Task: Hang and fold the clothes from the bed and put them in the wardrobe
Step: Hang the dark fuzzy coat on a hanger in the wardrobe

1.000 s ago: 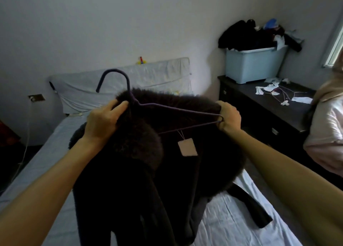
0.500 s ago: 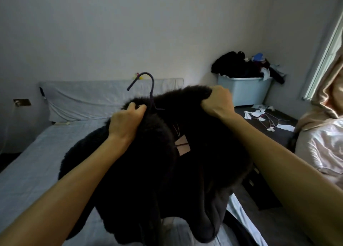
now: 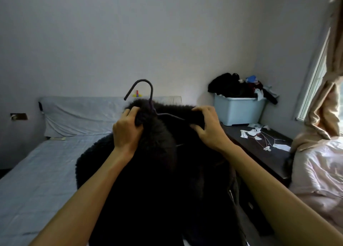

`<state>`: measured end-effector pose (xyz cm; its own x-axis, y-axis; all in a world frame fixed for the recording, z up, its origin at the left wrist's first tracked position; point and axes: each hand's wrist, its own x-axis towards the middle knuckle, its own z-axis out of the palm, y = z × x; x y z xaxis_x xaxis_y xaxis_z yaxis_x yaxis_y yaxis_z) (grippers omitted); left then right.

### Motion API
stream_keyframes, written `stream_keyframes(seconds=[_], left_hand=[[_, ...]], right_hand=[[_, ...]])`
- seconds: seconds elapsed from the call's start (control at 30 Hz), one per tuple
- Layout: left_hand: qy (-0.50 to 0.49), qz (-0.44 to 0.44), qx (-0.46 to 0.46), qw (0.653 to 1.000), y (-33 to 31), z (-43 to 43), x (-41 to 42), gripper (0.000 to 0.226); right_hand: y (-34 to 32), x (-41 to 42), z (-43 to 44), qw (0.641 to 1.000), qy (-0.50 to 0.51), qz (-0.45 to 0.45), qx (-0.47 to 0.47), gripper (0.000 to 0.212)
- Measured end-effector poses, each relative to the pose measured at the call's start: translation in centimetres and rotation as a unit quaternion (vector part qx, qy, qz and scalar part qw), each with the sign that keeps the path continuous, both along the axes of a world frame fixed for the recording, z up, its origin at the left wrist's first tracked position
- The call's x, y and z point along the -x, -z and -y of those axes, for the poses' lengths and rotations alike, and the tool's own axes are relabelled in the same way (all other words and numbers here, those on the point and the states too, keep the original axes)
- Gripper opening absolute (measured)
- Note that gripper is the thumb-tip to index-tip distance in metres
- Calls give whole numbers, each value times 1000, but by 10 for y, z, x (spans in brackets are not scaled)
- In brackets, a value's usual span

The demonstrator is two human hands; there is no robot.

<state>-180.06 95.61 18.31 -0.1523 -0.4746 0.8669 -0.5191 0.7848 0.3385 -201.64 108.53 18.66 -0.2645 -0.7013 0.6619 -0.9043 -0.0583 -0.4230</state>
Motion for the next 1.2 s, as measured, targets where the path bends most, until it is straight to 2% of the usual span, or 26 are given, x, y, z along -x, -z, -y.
stream_keyframes(seconds=[0.1, 0.17, 0.23, 0.3, 0.4, 0.47, 0.53, 0.63, 0.73, 0.8, 0.87, 0.93, 1.03, 1.07, 1.13, 1.2], left_hand=[[22, -7, 51, 998, -11, -5, 2, 41], [30, -2, 68, 997, -18, -6, 5, 42], [39, 27, 83, 995, -24, -8, 11, 40], [39, 61, 92, 993, -28, -8, 14, 44], [32, 65, 85, 994, -32, -9, 8, 44], [18, 62, 85, 994, -30, -7, 0, 39], [0, 63, 76, 995, -29, -7, -7, 41], [-26, 67, 54, 996, -27, -7, -12, 39], [-48, 88, 35, 994, -22, -6, -15, 36], [-59, 104, 24, 993, -16, -5, -17, 36], [-61, 117, 40, 990, -7, -4, -19, 32], [-73, 154, 105, 980, 1, -3, -21, 27], [-100, 211, 237, 943, 13, -7, -24, 25], [-99, 219, 255, 937, 17, -7, -25, 28], [-77, 228, 253, 937, 28, -3, -32, 34], [-59, 227, 248, 940, 39, 1, -38, 40]], right_hand=[[-8, 8, 1, 996, 24, 28, -80, 59], [-12, 6, 1, 993, 55, -34, -103, 44], [-14, -4, 5, 997, 40, -62, -33, 30], [-16, -16, 8, 1000, -23, -14, -5, 36], [-14, -9, 1, 989, -88, 104, -62, 51], [-2, 4, -10, 984, -65, 160, -31, 45], [11, 16, -22, 989, 5, 148, -11, 47], [33, 25, -36, 983, 53, 133, -112, 66], [53, 26, -47, 973, 27, 182, -137, 59], [54, 29, -49, 974, 43, 136, -175, 44], [48, 33, -50, 964, 85, 53, -245, 26], [42, 37, -51, 950, 128, -32, -282, 21], [34, 46, -49, 933, 195, -134, -273, 23], [29, 47, -49, 933, 197, -140, -269, 23], [18, 56, -50, 948, 146, -87, -269, 22], [9, 61, -56, 955, 92, -41, -277, 31]])
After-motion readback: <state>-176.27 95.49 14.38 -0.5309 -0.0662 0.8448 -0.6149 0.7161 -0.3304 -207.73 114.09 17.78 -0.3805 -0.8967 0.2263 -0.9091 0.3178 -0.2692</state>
